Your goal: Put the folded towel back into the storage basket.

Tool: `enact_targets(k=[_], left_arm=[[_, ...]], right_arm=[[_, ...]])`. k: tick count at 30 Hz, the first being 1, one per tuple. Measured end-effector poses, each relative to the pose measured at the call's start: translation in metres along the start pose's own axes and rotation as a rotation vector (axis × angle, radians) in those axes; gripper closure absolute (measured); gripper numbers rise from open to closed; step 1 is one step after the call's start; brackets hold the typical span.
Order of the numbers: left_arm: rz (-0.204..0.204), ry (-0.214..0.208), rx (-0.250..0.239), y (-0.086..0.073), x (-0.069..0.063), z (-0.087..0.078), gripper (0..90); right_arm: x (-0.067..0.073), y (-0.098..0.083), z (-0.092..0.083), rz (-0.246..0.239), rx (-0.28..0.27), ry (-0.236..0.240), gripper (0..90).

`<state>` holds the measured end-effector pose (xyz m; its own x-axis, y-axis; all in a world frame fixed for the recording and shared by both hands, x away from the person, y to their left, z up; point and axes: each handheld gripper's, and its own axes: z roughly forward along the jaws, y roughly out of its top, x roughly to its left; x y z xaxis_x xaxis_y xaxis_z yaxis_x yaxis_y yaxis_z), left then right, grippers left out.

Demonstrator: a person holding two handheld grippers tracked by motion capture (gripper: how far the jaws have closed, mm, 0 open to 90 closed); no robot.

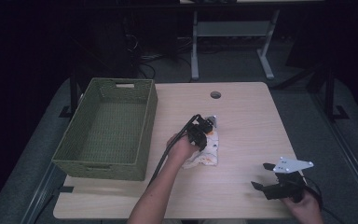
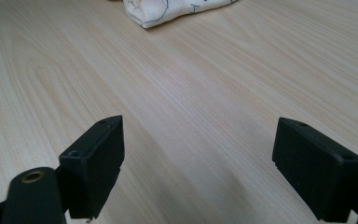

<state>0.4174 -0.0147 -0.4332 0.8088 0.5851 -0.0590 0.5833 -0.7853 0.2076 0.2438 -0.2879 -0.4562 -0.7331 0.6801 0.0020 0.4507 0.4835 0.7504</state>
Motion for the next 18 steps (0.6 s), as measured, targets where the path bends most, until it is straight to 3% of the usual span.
enact_targets(k=[8, 18], left_arm=[[0.002, 0.003, -0.005, -0.002, 0.001, -0.004, 82.7], [0.015, 0.033, -0.019, -0.006, -0.003, -0.034, 82.7]], right_arm=[[-0.001, -0.001, -0.001, 0.003, -0.001, -0.005, 16.4], [-0.002, 0.0, -0.002, 0.002, -0.007, -0.01, 16.4]])
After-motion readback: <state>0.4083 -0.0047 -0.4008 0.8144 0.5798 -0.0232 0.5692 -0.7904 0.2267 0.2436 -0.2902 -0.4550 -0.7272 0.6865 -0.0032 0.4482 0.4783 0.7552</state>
